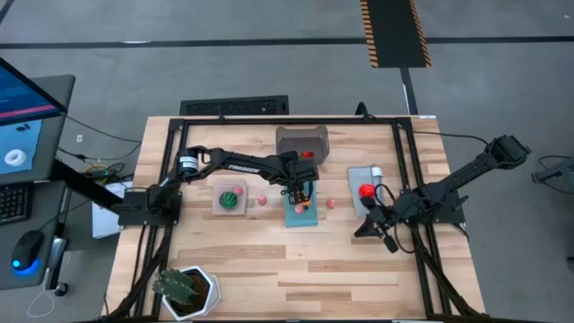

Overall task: Pick and placing Produce into tupperware
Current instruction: Put the red cherry into the gray bin

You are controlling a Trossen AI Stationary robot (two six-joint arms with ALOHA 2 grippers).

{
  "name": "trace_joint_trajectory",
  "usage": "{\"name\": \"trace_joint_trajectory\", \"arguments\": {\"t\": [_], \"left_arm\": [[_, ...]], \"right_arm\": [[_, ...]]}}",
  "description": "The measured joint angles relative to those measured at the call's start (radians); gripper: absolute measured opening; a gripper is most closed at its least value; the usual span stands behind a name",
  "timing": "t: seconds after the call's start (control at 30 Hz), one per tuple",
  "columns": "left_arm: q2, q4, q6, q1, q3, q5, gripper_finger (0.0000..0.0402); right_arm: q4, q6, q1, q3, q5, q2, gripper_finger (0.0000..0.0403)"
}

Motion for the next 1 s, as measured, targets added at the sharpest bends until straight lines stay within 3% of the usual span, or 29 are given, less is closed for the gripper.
{"name": "trace_joint_trajectory", "arguments": {"t": [0.27, 0.53, 1.0], "left_arm": [[0.000, 0.001, 0.020, 0.000, 0.000, 0.021, 0.0104], [0.000, 0.001, 0.023, 0.001, 0.000, 0.016, 0.0010], [-0.015, -0.007, 0.042, -0.006, 0.001, -0.026, 0.0000]], "right_arm": [[-0.001, 0.000, 0.000, 0.000, 0.000, 0.000, 0.0049], [-0.001, 0.000, 0.000, 0.000, 0.000, 0.000, 0.0049], [-0.001, 0.000, 0.000, 0.000, 0.000, 0.000, 0.0049]]}}
